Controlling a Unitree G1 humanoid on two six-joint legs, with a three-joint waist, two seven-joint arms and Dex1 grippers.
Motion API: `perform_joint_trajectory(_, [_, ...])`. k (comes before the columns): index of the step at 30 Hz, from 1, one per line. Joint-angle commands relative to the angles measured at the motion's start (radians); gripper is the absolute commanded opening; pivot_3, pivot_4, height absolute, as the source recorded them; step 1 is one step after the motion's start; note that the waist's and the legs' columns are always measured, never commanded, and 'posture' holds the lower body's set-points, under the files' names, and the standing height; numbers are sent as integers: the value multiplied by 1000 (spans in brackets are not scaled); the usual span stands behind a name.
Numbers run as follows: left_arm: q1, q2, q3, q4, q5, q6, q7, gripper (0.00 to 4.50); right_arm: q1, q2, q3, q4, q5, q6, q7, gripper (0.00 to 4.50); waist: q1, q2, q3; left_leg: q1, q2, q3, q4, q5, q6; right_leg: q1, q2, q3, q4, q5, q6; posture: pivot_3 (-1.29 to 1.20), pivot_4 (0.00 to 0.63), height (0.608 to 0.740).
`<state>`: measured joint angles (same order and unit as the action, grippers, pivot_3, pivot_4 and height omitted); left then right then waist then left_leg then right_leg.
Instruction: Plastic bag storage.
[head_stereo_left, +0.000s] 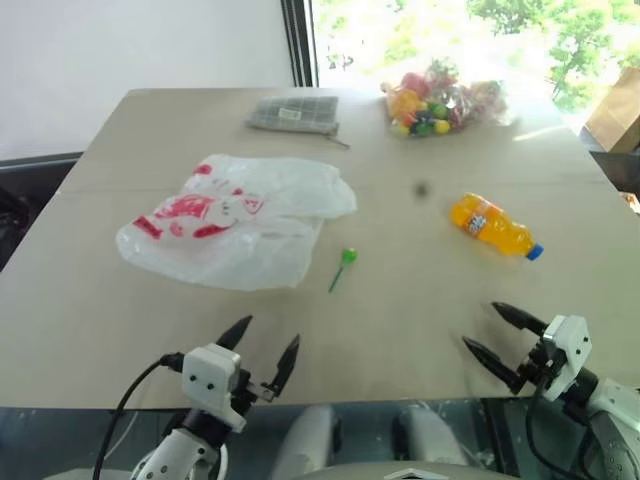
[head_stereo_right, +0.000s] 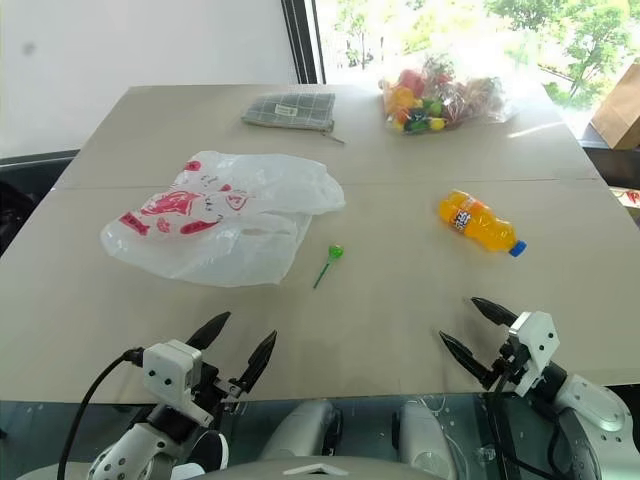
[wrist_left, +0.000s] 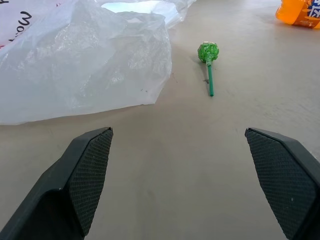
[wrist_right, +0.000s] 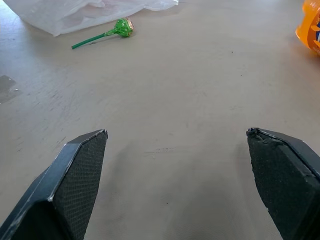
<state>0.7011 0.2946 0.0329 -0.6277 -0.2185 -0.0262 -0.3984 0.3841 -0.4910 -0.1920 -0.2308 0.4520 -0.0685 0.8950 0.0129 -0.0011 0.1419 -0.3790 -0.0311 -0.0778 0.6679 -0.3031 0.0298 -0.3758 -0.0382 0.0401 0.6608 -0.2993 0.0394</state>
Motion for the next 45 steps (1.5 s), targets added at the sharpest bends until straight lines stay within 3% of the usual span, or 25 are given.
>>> perform_joint_trajectory(1, [-11, 1, 14, -42, 3, 9, 15, 4474, 2, 4, -1, -36, 4, -9, -6, 4500, 0, 0, 0, 0, 0, 0, 0, 0, 0, 0, 0, 0, 0, 0, 0, 0, 150, 740])
perform_joint_trajectory(30, [-51, -5, 16, -43, 30, 30, 44, 4474, -57, -33, 24, -13, 43, 40, 65, 4500, 1, 0, 0, 0, 0, 0, 1, 0, 0, 0, 1, 0, 1, 0, 0, 0, 150, 740])
perform_joint_trajectory(33, [-170, 14, 23, -24, 41, 72, 48, 4474, -64, -66, 61, -105, 108, 100, 127, 4500, 2, 1, 0, 0, 0, 0, 1, 0, 0, 0, 1, 0, 1, 0, 0, 0, 150, 740])
perform_joint_trajectory(39, [-484, 2, -46, 53, 111, 224, 103, 4474, -147, -52, 92, -165, 150, 193, 69, 4500, 1, 0, -2, 1, -1, 0, 3, 1, -1, 1, 2, 0, 4, 0, 1, 0, 150, 740])
perform_joint_trajectory(45, [-723, 35, -157, 139, 369, 407, 198, 4474, -165, -44, 81, -131, 124, 172, 66, 4500, 1, -1, -2, -1, -1, 0, 4, 3, -5, -1, 3, 0, 4, 0, 1, 0, 150, 740])
